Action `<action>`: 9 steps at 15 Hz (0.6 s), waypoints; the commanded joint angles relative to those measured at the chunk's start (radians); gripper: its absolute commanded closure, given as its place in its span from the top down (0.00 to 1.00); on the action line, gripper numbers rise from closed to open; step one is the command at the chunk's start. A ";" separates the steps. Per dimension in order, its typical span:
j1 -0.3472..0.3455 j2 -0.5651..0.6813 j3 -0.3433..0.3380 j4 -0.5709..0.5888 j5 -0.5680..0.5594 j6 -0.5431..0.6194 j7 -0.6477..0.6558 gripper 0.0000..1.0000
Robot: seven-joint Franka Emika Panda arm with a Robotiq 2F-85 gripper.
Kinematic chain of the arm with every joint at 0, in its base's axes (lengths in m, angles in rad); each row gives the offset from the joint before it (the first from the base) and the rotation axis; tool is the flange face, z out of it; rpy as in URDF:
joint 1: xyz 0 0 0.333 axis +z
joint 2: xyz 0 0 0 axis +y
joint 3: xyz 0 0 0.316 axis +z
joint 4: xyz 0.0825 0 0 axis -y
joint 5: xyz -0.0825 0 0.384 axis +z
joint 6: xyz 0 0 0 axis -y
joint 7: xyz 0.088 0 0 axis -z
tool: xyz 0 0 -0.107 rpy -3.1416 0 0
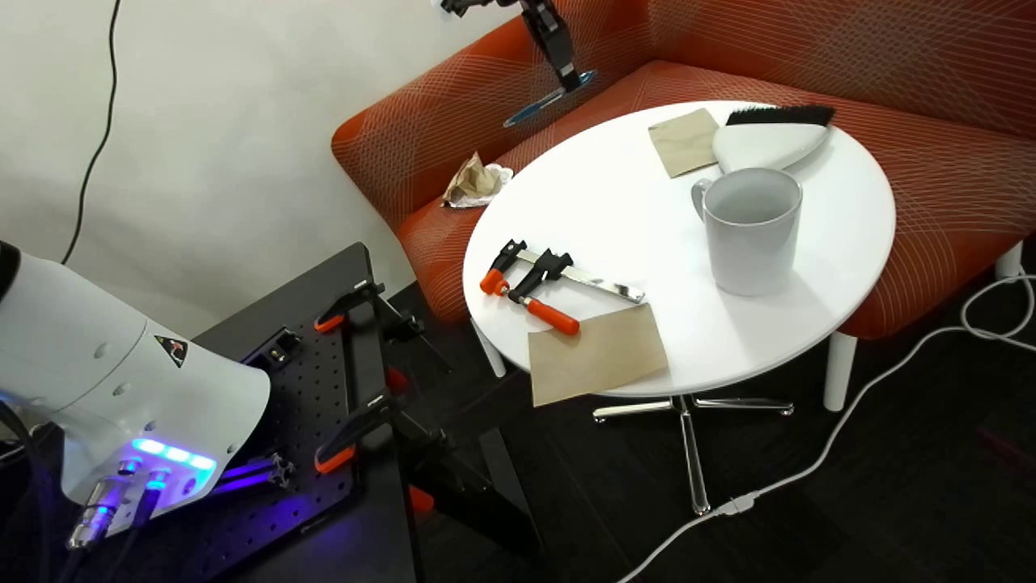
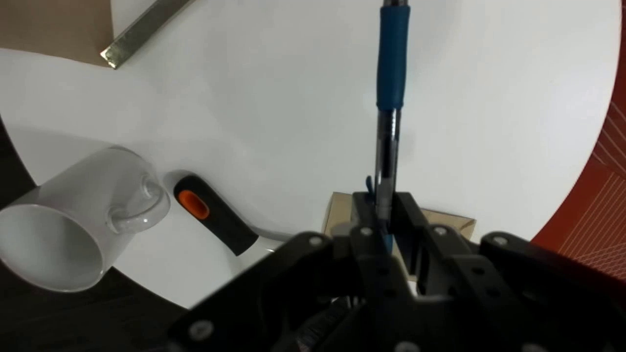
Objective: Remove the pen from the mug, move the mug forward then put the pen back into the mug.
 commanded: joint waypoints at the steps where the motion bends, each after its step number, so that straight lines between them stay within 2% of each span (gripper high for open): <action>1: -0.037 -0.007 0.036 -0.003 -0.023 -0.003 0.015 0.15; 3: -0.039 -0.008 0.039 -0.006 -0.023 -0.003 0.014 0.15; 4: -0.039 -0.008 0.039 -0.007 -0.023 -0.003 0.014 0.04; 9: -0.001 0.029 -0.045 0.009 -0.129 0.074 0.244 0.04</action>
